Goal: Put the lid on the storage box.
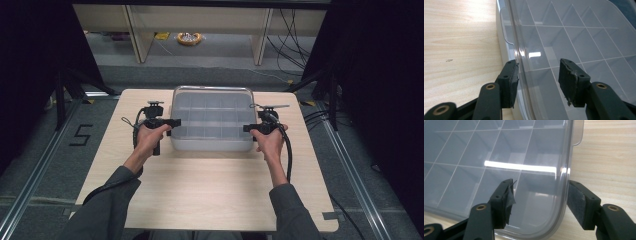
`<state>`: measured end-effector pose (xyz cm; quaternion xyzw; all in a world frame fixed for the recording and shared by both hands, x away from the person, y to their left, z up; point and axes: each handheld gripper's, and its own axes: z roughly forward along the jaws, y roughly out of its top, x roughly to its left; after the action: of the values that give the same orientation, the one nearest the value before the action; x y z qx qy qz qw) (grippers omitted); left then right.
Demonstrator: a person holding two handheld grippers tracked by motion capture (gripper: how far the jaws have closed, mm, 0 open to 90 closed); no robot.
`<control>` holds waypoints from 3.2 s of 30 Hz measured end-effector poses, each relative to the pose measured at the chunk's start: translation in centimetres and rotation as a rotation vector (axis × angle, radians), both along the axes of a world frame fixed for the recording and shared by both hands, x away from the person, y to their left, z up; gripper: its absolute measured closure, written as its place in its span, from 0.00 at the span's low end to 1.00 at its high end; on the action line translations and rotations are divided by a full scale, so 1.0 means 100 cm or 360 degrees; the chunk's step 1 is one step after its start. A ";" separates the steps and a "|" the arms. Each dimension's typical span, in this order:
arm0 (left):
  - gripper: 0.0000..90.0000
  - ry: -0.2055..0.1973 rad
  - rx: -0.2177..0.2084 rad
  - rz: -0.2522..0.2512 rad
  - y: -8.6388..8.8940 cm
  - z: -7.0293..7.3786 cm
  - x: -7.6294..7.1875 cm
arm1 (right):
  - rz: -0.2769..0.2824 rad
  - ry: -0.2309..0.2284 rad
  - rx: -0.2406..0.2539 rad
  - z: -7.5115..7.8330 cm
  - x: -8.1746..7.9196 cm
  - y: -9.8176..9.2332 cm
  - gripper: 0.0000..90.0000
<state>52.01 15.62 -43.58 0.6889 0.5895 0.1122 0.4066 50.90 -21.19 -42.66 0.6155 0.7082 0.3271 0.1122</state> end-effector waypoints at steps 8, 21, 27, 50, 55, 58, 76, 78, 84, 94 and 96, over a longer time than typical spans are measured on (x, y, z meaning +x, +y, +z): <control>0.63 -0.0062 0.0167 -0.0012 -0.002 -0.002 -0.002 | 0.0013 -0.0051 -0.0116 -0.002 0.002 0.002 0.49; 0.58 -0.0026 0.0117 -0.0015 0.002 -0.005 -0.002 | 0.0038 -0.0097 -0.0104 -0.006 0.001 -0.001 0.49; 0.58 -0.0007 0.0098 -0.0007 0.008 -0.005 -0.003 | 0.0039 -0.0103 -0.0046 -0.005 -0.002 0.000 0.49; 0.51 -0.0080 -0.0050 -0.0062 0.025 0.008 -0.030 | 0.0034 -0.0252 0.0036 0.013 -0.018 -0.014 0.43; 0.50 -0.0072 -0.0041 -0.0120 0.025 0.008 -0.039 | 0.0062 -0.0264 0.0072 0.018 -0.025 -0.014 0.43; 0.50 -0.0076 -0.0039 -0.0137 0.024 0.008 -0.044 | 0.0107 -0.0308 0.0034 0.017 -0.028 -0.013 0.43; 0.45 -0.0158 -0.0074 -0.0270 0.020 0.011 -0.082 | 0.0233 -0.0343 0.0106 0.013 -0.055 0.001 0.41; 0.45 -0.0167 -0.0087 -0.0270 0.019 0.009 -0.086 | 0.0252 -0.0344 0.0114 0.012 -0.060 0.002 0.41; 0.44 -0.0180 -0.0091 -0.0287 0.019 0.006 -0.094 | 0.0284 -0.0358 0.0127 0.007 -0.069 0.003 0.41; 0.41 -0.0179 -0.0059 -0.0322 0.013 0.003 -0.103 | 0.0308 -0.0359 0.0141 0.005 -0.077 0.008 0.39; 0.40 -0.0181 -0.0048 -0.0329 0.012 0.003 -0.105 | 0.0329 -0.0359 0.0149 0.004 -0.078 0.008 0.38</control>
<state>41.50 16.80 -43.33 0.7323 0.4929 0.0997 0.4591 43.05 -20.39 -42.22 0.5032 0.7347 0.4366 0.1281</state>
